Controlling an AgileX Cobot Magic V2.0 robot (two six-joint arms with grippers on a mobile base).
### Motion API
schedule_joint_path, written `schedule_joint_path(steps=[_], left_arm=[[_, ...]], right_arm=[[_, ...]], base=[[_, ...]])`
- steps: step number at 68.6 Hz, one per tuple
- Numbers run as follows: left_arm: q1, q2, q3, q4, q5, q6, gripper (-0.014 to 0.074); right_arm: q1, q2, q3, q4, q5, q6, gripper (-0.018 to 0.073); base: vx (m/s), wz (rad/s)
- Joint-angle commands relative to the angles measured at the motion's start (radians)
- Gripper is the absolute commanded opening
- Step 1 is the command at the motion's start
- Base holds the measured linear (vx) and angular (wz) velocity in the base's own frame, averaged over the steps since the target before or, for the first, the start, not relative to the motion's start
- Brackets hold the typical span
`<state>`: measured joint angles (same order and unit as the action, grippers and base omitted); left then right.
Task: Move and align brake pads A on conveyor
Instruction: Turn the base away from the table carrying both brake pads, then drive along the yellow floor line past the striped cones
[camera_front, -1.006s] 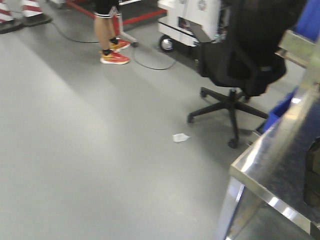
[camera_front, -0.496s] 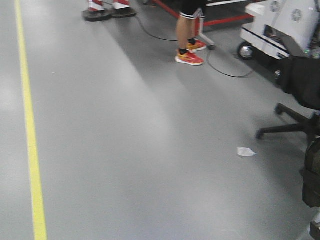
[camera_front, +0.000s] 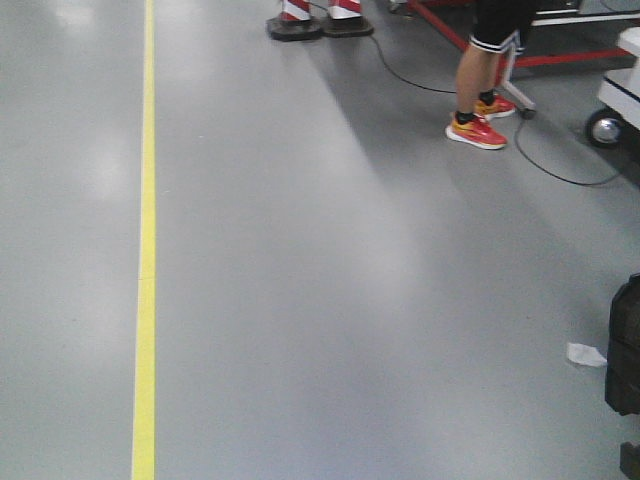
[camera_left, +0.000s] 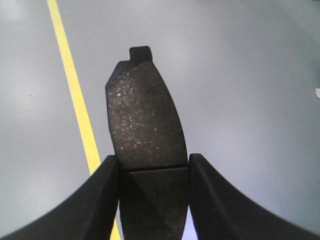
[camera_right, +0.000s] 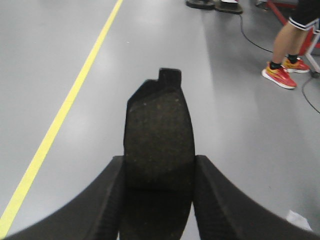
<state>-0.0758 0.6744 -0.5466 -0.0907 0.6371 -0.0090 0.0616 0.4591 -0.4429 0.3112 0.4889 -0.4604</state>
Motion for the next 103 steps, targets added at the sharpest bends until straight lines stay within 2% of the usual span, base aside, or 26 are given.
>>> schedule_joint_path(steps=[1,52,103], left_arm=[[-0.005,-0.003,-0.03,-0.009,-0.075,-0.001,0.0059],[-0.005,-0.003,-0.03,-0.009,-0.074,-0.001,0.006],[-0.005,-0.003,-0.03,-0.009,-0.075,-0.001,0.006]], right_arm=[[-0.003,0.003,-0.03,0.016,-0.083,-0.005,-0.0003],[-0.003,0.003,-0.03,0.016,-0.084,-0.005,-0.0003],[-0.003,0.003,-0.03,0.016,-0.084,-0.005,-0.0003]], base=[[0.2,0.34],[0.28,0.27],[0.47,0.01]])
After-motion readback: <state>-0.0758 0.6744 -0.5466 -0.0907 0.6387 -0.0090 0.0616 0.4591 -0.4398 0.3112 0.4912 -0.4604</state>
